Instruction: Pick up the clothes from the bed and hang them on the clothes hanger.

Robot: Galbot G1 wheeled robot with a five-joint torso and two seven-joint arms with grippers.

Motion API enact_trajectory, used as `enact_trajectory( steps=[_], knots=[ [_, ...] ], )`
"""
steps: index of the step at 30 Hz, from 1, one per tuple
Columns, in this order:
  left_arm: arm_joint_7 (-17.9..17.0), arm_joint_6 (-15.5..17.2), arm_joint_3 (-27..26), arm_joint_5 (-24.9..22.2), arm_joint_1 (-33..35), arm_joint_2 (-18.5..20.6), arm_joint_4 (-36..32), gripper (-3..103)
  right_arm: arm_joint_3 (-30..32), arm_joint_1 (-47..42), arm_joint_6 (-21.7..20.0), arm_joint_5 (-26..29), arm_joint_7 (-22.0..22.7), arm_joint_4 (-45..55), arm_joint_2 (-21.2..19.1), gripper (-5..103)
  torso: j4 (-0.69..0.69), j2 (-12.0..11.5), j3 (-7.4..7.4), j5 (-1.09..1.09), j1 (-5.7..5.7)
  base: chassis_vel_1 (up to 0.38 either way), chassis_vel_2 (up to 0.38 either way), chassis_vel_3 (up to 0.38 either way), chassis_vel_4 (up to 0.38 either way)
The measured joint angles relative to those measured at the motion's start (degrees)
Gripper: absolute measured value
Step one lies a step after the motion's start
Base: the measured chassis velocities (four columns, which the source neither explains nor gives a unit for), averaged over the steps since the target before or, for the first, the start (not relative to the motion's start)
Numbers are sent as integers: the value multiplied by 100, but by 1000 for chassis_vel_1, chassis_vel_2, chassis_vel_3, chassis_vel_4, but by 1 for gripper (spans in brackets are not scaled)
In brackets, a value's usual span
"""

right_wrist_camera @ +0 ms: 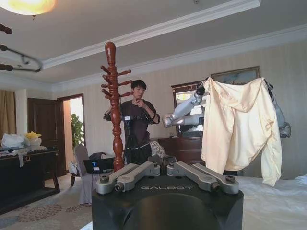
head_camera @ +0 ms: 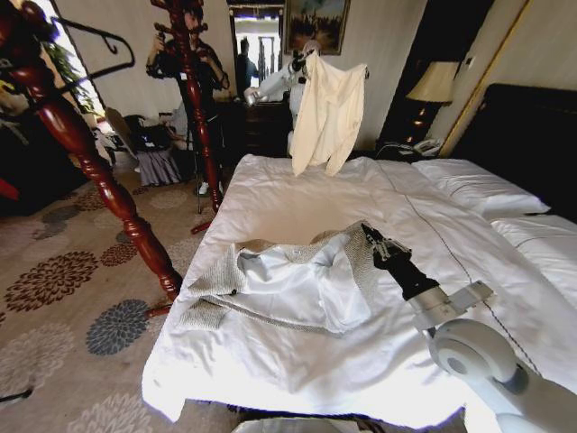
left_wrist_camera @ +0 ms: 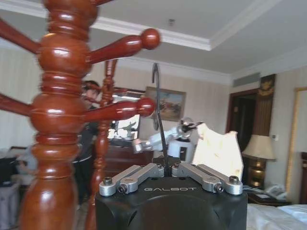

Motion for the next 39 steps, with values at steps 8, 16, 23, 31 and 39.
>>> enact_trajectory(
  steps=[8,16,23,31,39],
  knots=[
    [432,-332,3,46,180,-333,-653,2,-10,23,-1,-12,3,-54,44,1,-1,0,0,1,0,0,0,0,0],
    [923,-624,304,365,602,-914,-1276,2,23,99,-6,27,30,-70,48,1,0,0,0,0,0,0,0,0,0],
    [1713,-966,1628,1119,791,-1924,-1993,2,-5,160,-25,24,52,-108,132,1,-2,0,0,1,0,0,0,0,0],
    [2104,-1058,2479,1853,834,-2612,-2053,2,-19,304,-29,42,64,-123,146,1,0,0,0,2,0,0,0,0,0],
    [2328,-1224,3379,2310,778,-3263,-1827,2,8,375,-29,42,82,-123,124,1,0,0,0,0,0,0,0,0,0]
  ],
)
